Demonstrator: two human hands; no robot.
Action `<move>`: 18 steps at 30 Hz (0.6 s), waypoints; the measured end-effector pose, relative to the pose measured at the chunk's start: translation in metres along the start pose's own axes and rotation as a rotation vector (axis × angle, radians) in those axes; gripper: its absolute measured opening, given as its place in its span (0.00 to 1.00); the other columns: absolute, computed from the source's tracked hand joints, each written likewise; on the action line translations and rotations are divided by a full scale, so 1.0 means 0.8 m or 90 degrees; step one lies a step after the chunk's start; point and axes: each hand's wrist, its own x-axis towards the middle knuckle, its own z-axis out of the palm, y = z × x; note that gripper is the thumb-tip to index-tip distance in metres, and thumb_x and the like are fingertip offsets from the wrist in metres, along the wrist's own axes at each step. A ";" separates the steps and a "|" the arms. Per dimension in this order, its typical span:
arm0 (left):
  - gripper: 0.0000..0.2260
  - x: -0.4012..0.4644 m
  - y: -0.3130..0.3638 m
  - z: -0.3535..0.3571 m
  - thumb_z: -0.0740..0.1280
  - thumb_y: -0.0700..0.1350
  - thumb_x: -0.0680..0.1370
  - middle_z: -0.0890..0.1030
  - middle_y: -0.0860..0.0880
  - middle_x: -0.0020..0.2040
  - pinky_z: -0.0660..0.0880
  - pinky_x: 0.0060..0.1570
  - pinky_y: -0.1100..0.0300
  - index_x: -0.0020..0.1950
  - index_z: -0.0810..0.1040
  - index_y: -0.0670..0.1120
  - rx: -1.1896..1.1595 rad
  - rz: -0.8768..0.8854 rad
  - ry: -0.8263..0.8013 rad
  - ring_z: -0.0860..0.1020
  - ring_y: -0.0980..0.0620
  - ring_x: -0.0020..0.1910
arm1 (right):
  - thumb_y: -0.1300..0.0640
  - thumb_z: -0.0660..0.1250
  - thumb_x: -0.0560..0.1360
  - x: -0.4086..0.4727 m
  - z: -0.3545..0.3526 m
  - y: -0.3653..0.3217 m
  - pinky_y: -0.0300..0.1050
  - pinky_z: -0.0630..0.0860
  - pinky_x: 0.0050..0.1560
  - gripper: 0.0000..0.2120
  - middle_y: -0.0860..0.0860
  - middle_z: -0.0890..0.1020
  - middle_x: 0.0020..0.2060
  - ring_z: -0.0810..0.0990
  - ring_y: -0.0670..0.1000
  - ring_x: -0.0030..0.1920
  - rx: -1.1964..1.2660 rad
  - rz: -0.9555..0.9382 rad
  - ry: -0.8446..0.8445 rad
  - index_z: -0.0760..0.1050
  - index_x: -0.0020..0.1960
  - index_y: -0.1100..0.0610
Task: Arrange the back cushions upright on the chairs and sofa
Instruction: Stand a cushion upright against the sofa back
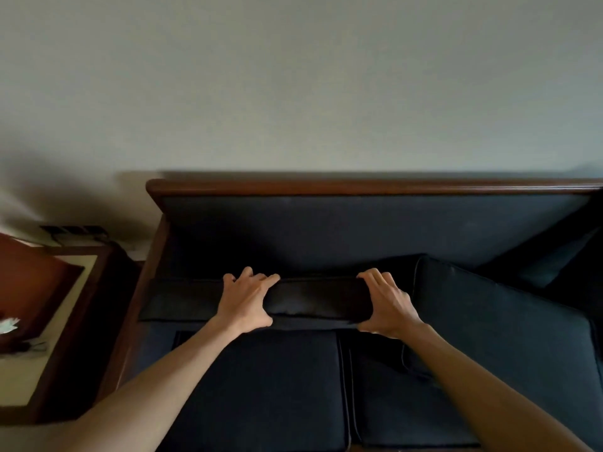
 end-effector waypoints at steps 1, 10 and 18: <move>0.39 -0.001 -0.001 0.002 0.73 0.55 0.63 0.78 0.56 0.60 0.66 0.58 0.45 0.73 0.66 0.54 -0.001 0.001 0.008 0.70 0.48 0.60 | 0.40 0.74 0.56 0.002 0.004 -0.003 0.56 0.79 0.49 0.45 0.43 0.66 0.63 0.67 0.50 0.63 -0.010 0.007 0.007 0.61 0.68 0.49; 0.61 -0.035 -0.080 0.016 0.76 0.67 0.52 0.68 0.47 0.70 0.62 0.66 0.35 0.79 0.50 0.55 0.105 0.011 -0.018 0.69 0.42 0.68 | 0.35 0.77 0.48 0.020 0.057 -0.057 0.78 0.36 0.66 0.68 0.58 0.65 0.72 0.56 0.65 0.76 -0.216 -0.016 0.012 0.51 0.79 0.56; 0.49 -0.025 -0.121 -0.005 0.81 0.56 0.50 0.77 0.49 0.54 0.71 0.53 0.42 0.68 0.67 0.50 0.143 -0.006 0.029 0.77 0.45 0.53 | 0.40 0.78 0.52 0.048 0.065 -0.089 0.70 0.65 0.62 0.47 0.52 0.75 0.58 0.75 0.55 0.58 -0.169 -0.043 0.103 0.68 0.67 0.54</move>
